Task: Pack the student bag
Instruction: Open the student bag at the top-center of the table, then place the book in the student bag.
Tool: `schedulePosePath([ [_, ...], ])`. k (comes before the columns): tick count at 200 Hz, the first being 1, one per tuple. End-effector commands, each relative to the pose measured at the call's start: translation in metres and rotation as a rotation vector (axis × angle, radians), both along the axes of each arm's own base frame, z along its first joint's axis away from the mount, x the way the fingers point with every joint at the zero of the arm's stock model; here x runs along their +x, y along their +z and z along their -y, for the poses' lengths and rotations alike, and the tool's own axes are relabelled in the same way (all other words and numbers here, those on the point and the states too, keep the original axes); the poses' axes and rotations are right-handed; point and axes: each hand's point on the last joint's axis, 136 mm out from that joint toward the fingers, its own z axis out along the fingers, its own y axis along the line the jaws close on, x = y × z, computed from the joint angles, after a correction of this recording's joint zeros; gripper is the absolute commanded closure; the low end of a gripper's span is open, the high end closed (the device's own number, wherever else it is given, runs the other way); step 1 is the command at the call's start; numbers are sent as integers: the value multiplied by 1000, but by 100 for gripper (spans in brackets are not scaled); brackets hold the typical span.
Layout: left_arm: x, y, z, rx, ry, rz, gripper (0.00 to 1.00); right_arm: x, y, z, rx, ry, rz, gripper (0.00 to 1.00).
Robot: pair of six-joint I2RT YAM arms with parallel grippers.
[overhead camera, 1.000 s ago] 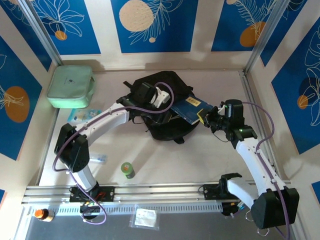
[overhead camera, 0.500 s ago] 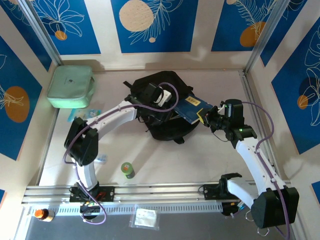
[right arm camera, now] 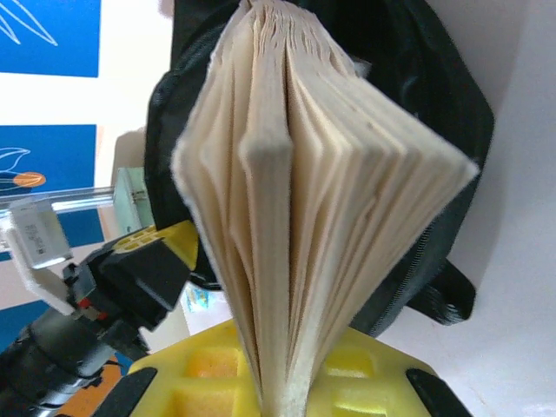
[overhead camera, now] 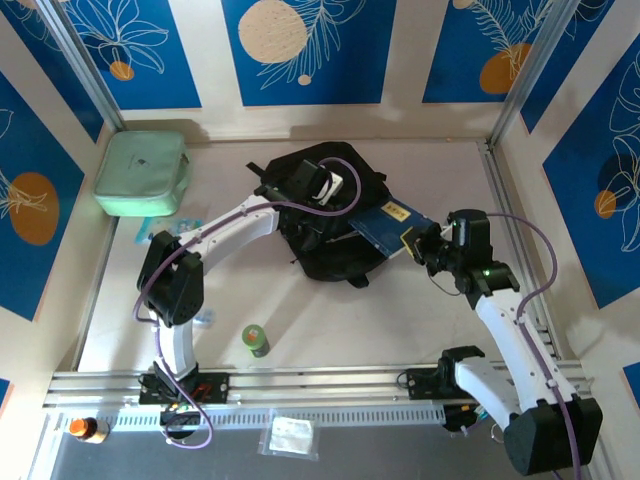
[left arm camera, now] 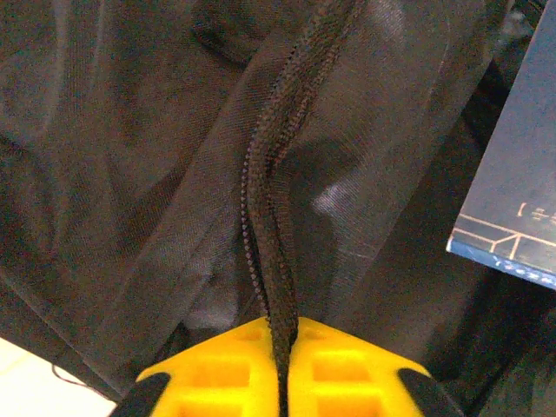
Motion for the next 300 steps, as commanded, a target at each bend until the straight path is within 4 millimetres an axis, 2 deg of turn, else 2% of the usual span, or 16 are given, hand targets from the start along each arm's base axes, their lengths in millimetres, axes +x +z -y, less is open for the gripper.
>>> schedulePosePath([
  [1,-2,25,12,-60,-40,35,100,-13,-15,-6,-4,0,-36,100],
  [19,0,43,14,-102,-43,82,100,-21,-23,-11,0,0,-57,100],
  [44,-3,79,17,-191,-67,171,100,-24,-27,-22,13,20,-53,100],
  [65,-11,106,21,-277,-110,236,100,-18,-15,-30,55,28,-5,100],
  [87,-18,124,23,-335,-149,283,100,-9,7,-37,76,35,72,100],
  [106,-20,128,25,-350,-165,292,100,-1,16,-42,90,41,83,100],
  [138,-21,126,30,-368,-182,286,100,13,19,-53,131,52,82,100],
  [185,-25,124,37,-396,-213,261,100,29,4,-56,127,-9,33,100],
  [216,-28,126,40,-421,-230,248,100,47,-5,-56,99,-58,46,100],
  [242,-30,124,43,-437,-231,230,100,67,-29,-57,25,-94,28,100],
  [267,-29,123,44,-449,-221,222,100,87,-63,-56,-96,-144,-25,100],
  [285,-30,124,44,-455,-219,217,100,100,-83,-62,-103,-157,-56,100],
  [300,-31,126,44,-462,-219,213,100,113,-90,-70,-103,-141,-60,100],
])
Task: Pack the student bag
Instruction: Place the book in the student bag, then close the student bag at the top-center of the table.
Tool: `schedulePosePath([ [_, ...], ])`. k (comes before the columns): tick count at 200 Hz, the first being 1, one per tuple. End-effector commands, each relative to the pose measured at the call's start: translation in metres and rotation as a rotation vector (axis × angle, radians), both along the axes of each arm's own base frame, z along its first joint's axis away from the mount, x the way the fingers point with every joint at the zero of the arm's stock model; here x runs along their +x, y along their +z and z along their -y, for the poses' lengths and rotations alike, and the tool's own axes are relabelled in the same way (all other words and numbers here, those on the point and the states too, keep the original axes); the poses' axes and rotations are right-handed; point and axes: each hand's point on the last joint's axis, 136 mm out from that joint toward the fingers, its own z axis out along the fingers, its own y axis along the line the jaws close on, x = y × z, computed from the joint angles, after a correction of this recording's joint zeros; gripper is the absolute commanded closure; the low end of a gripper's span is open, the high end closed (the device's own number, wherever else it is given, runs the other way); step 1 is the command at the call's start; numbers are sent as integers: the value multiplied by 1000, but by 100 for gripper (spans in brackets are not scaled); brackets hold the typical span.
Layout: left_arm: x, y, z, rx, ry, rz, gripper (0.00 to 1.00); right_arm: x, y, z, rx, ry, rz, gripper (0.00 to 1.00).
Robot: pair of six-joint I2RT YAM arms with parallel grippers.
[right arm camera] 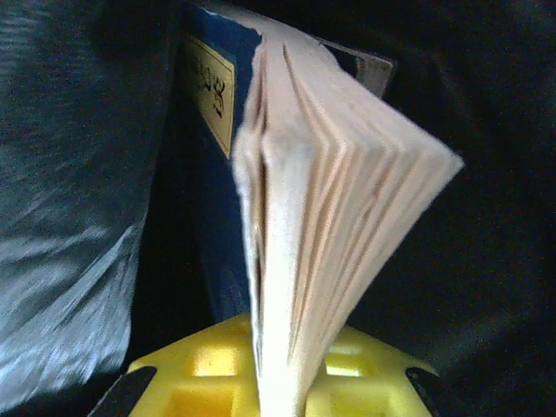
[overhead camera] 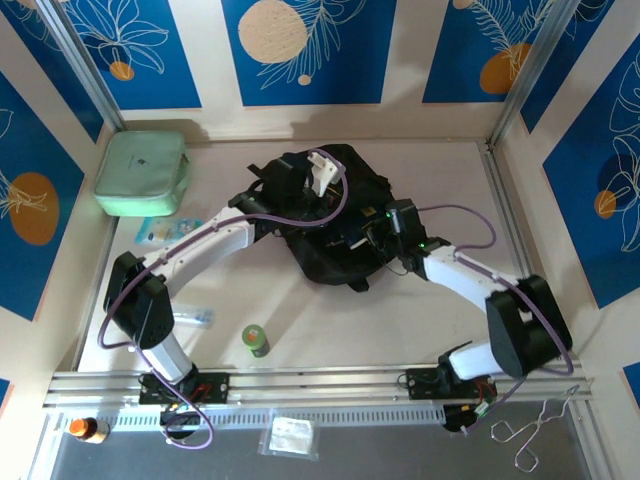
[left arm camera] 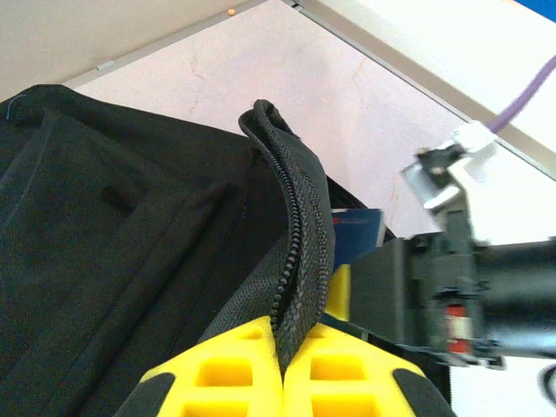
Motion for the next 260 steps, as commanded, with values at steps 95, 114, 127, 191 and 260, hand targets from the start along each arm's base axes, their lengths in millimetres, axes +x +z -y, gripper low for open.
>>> schedulePosePath([
  [95,-7,19,12,-117,-29,4,100,38,-36,-26,-4,33,-15,81],
  [114,-6,19,10,-112,-23,6,100,28,-28,-28,-2,61,-39,67],
  [127,-5,16,9,-105,-18,8,100,18,-21,-24,-14,66,-48,55],
  [191,-3,4,9,-91,-7,-17,100,-49,2,15,-76,70,-35,34],
  [260,-10,-9,14,-194,-68,-101,44,-80,47,89,-270,-70,73,28],
])
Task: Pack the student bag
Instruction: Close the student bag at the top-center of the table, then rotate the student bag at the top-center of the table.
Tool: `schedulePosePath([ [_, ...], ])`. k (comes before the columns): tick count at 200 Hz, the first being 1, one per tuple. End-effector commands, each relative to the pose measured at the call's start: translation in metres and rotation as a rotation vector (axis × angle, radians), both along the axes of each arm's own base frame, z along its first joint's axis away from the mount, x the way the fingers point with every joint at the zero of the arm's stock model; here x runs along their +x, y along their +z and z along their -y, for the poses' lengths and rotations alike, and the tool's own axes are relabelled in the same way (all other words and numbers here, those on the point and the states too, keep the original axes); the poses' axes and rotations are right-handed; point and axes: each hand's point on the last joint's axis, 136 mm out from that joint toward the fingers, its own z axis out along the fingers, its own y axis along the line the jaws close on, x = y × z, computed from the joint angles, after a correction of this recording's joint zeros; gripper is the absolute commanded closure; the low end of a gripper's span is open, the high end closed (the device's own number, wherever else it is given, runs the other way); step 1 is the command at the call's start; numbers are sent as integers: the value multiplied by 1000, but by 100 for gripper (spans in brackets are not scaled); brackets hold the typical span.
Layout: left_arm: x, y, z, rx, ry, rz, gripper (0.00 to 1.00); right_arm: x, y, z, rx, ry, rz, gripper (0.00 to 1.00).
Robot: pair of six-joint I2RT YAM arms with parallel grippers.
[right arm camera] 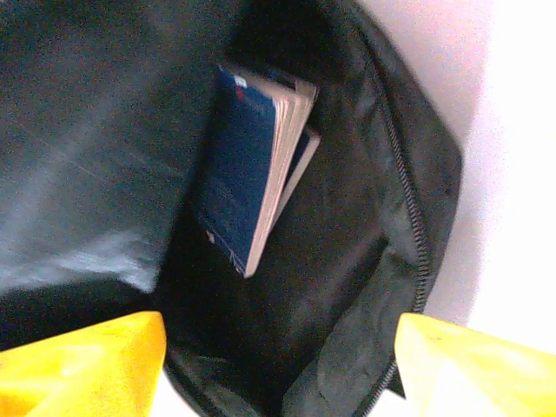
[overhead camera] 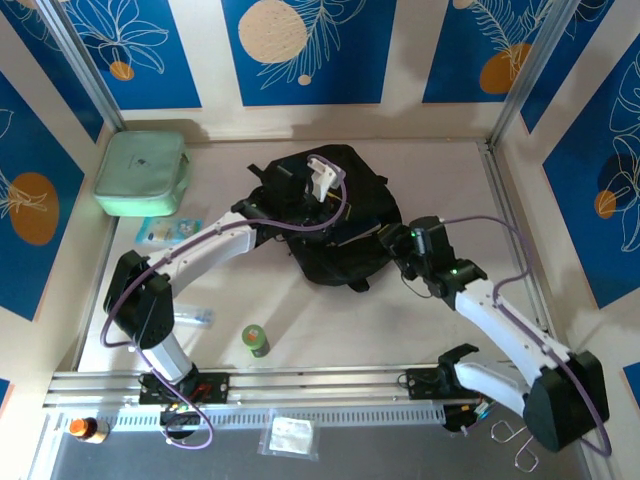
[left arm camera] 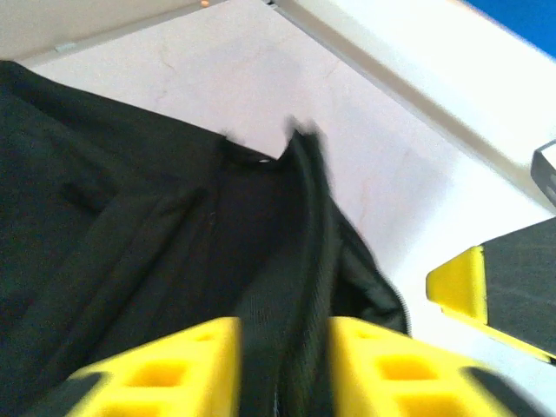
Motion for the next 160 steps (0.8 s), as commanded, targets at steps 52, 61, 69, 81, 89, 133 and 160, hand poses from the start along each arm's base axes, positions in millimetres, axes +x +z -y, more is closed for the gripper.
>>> schedulePosePath([
  [52,23,-9,-53,-139,190,-105,24,-6,8,35,-126,-35,-10,25],
  [61,31,-23,-71,-108,271,-143,24,-6,5,34,-119,-32,-17,25],
  [69,36,-37,-88,-76,345,-185,27,-6,4,33,-112,-31,-21,25],
  [81,42,-58,-114,-39,461,-259,31,-5,1,32,-104,-29,-28,26],
  [89,45,-71,-129,-29,525,-306,36,-5,-1,31,-99,-28,-36,26],
  [133,56,-116,-168,-104,689,-503,52,-5,-6,26,-86,-17,-55,27],
  [160,71,-138,-167,-120,698,-594,63,-5,-10,23,-73,-6,-66,27],
])
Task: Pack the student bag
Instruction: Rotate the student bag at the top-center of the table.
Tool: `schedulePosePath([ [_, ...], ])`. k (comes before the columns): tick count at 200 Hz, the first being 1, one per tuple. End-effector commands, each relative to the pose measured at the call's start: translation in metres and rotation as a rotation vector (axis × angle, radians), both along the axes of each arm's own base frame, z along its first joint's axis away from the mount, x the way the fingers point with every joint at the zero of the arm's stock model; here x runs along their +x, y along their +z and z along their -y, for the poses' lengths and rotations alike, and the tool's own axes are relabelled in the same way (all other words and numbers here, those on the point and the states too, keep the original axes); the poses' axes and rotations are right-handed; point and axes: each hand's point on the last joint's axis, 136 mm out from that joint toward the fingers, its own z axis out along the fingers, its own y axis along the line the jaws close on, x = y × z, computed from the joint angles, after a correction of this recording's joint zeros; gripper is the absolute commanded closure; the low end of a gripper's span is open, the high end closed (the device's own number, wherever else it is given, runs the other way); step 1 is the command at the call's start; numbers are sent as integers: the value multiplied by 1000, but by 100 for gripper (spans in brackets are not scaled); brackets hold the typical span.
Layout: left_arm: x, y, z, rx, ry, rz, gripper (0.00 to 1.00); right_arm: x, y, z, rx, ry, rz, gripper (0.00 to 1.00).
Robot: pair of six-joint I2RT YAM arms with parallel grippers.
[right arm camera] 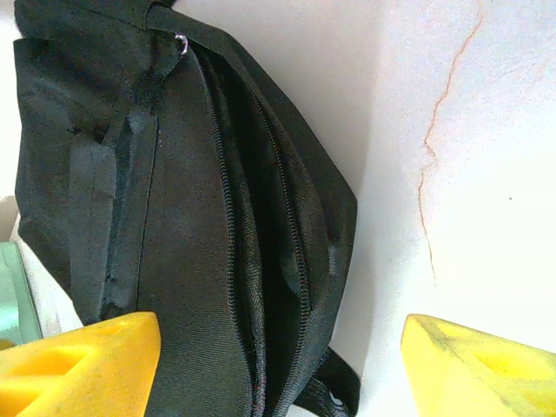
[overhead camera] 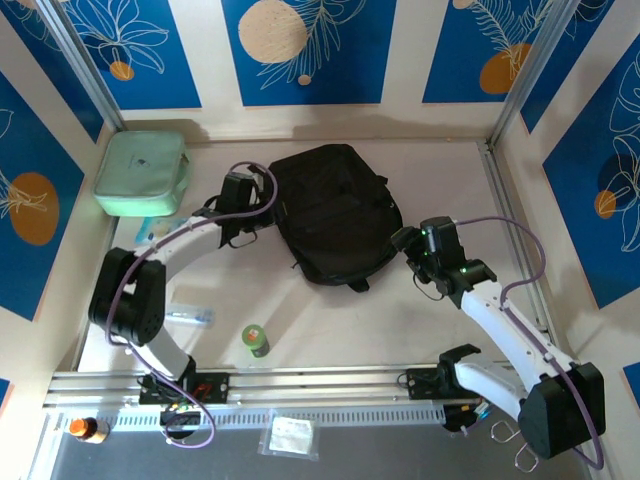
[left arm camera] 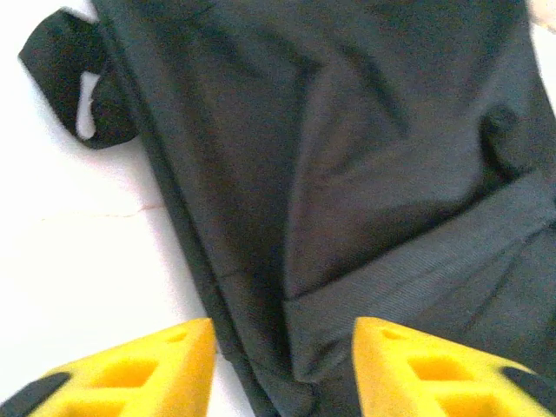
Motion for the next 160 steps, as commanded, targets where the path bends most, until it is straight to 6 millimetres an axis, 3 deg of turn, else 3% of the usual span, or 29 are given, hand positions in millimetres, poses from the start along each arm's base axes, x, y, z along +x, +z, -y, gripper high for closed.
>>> schedulePosePath([
  [1,9,-20,4,-73,32,-101,64,2,3,-6,29,16,1,27],
  [47,32,-40,17,-145,29,-162,68,-3,-6,-4,25,6,-32,27],
  [102,34,-58,27,-187,11,-230,72,-5,-14,3,40,-10,-53,27],
  [129,32,-62,25,-183,13,-239,73,-3,-21,-3,65,22,-69,27],
  [160,33,-58,28,-200,4,-236,84,4,-29,-19,105,107,-97,27],
])
